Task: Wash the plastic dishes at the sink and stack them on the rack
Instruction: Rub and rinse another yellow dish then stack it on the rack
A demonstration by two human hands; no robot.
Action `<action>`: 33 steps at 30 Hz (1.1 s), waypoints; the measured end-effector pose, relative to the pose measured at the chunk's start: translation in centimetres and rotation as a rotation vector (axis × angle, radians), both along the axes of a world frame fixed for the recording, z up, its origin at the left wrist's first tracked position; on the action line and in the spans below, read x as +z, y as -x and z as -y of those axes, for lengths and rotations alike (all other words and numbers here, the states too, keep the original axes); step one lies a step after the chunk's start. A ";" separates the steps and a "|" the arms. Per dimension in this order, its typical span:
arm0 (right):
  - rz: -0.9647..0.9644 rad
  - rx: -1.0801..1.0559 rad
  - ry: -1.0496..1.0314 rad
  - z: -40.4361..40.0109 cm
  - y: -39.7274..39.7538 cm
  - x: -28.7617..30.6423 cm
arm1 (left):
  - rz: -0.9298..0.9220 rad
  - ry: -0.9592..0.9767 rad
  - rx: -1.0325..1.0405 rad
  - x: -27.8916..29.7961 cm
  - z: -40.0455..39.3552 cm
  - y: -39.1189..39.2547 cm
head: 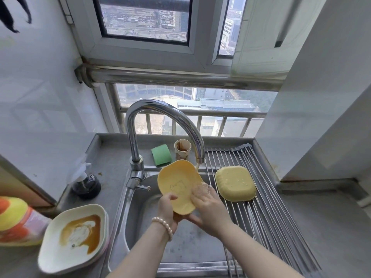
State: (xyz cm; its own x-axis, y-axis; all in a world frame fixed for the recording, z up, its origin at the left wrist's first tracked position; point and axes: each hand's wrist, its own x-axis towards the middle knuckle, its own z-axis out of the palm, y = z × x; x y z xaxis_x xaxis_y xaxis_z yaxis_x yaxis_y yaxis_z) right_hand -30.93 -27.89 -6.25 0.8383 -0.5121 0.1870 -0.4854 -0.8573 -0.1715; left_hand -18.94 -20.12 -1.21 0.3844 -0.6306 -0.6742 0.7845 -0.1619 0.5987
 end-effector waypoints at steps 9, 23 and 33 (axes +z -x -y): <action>0.141 0.018 0.008 -2.7 -2.9 1.0 | -0.108 0.152 0.062 0.2 -0.6 0.6; 0.147 -0.028 0.227 -1.0 -0.7 0.1 | -0.163 0.214 0.142 0.2 -0.6 -0.2; 0.372 -0.026 0.078 -3.8 -3.1 2.1 | -0.193 0.269 0.110 0.4 -0.2 1.9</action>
